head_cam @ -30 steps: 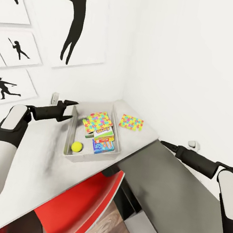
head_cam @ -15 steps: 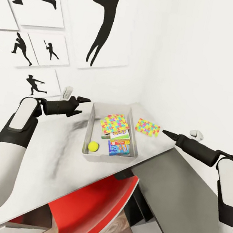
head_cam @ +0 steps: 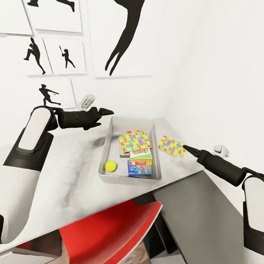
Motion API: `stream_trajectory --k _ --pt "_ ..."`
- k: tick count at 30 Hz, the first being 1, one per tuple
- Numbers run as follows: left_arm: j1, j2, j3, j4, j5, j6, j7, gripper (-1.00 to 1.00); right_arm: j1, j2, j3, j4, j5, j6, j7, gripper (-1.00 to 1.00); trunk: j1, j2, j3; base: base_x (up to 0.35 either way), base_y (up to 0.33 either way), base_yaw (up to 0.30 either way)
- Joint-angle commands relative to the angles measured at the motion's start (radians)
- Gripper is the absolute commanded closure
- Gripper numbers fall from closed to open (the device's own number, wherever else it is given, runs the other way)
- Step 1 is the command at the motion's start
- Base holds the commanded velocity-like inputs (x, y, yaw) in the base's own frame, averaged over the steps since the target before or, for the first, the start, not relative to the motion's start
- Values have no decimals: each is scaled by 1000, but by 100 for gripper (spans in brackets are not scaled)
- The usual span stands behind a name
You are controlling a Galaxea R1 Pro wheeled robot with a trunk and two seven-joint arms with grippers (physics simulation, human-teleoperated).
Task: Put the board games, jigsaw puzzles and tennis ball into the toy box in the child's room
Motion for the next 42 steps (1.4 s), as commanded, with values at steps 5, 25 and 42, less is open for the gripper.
stream_trajectory --k 5,25,42 --pt "1 -17 -3 -20 6 3 40 -100 -18 8 1 3 11 5 -14 -100 1 -2 -2 0 0 19" --pt "-26 -49 -104 72 -89 -5 152 -100 -224 153 159 81 9 5 -514 -100 1 -2 -2 0 0 5" --pt "-46 -85 -140 131 -222 -13 175 -100 -424 278 211 309 14 5 -653 -100 1 -2 -2 0 0 0"
